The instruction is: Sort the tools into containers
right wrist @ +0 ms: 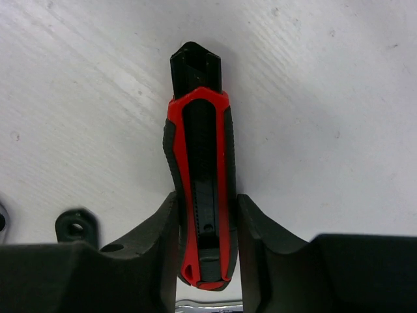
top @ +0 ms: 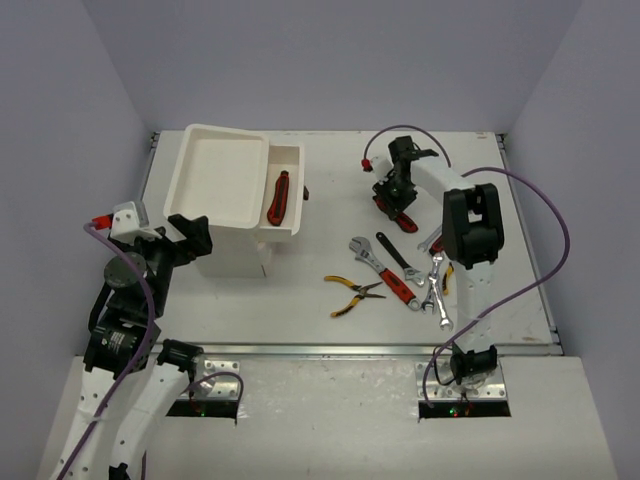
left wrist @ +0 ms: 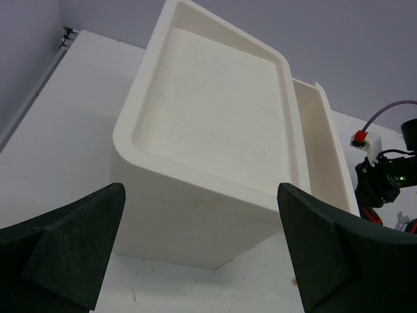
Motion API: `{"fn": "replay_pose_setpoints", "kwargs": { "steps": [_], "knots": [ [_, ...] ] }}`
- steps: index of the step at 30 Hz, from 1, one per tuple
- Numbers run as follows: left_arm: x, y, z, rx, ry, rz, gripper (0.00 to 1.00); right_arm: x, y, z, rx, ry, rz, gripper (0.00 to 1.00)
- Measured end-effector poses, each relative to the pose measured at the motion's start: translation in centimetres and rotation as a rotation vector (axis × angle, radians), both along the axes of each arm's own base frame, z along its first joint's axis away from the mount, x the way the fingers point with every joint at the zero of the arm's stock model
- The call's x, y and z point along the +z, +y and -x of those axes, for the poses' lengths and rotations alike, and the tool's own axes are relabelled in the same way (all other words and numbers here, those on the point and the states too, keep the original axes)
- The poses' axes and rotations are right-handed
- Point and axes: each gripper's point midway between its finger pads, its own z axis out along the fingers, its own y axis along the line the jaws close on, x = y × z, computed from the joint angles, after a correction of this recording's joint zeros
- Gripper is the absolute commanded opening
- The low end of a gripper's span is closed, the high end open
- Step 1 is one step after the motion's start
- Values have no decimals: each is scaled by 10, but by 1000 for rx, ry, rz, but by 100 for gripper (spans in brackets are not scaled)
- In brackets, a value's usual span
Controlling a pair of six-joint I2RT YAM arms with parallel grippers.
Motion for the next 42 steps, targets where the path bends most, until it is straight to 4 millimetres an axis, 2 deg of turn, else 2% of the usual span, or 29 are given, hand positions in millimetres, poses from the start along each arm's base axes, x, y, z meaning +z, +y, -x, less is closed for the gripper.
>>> {"fn": "replay_pose_setpoints", "kwargs": {
  "steps": [4, 8, 12, 14, 17, 20, 22, 23, 25, 27, 30, 31, 33, 36, 37, 38, 42],
  "knots": [
    [-1, 0, -1, 0, 4, -1, 100, 3, -9, -1, -44, -26, 16, 1],
    [-2, 0, -2, 0, 9, -2, 100, 13, -11, -1, -144, -55, -2, 0],
    [-2, 0, -2, 1, 9, -2, 100, 63, 9, -6, -292, -138, -174, 0],
    [-2, 0, -2, 1, 10, -2, 100, 106, 35, -5, -368, -185, -377, 0],
    [-2, 0, -2, 1, 10, -2, 100, 197, 84, 5, -438, -255, -776, 0],
    [-2, 0, -2, 1, 10, -2, 100, 278, 130, 24, -403, -254, -1123, 0],
    [-2, 0, -2, 3, 10, -3, 100, 310, 163, 38, -353, -198, -1257, 0],
    [-2, 0, -2, 4, 10, -3, 100, 319, 181, 46, -329, -155, -1299, 0],
    [-2, 0, -2, 5, 10, -3, 100, 329, 214, 60, -296, -67, -1352, 0],
    [-2, 1, -2, 5, 10, -3, 100, 329, 246, 74, -281, 36, -1383, 0],
    [-2, 1, -2, 5, 10, -3, 100, 311, 281, 87, -304, 160, -1370, 2],
    [-2, 1, -2, 5, 10, -3, 100, 303, 289, 89, -320, 187, -1356, 6],
    [-2, 1, -2, 6, 9, -3, 100, 287, 298, 91, -364, 211, -1305, 15],
    [-2, 1, -1, 7, 8, -3, 100, 271, 302, 91, -411, 205, -1244, 42],
    [-2, 1, -1, 8, 8, -3, 100, 267, 301, 90, -421, 198, -1226, 54],
    [-2, 1, -1, 8, 8, -3, 100, 264, 300, 89, -429, 187, -1208, 61],
    [-2, 1, -1, 8, 8, -3, 100, 264, 294, 81, -447, 126, -1169, 76]
  ]
}}
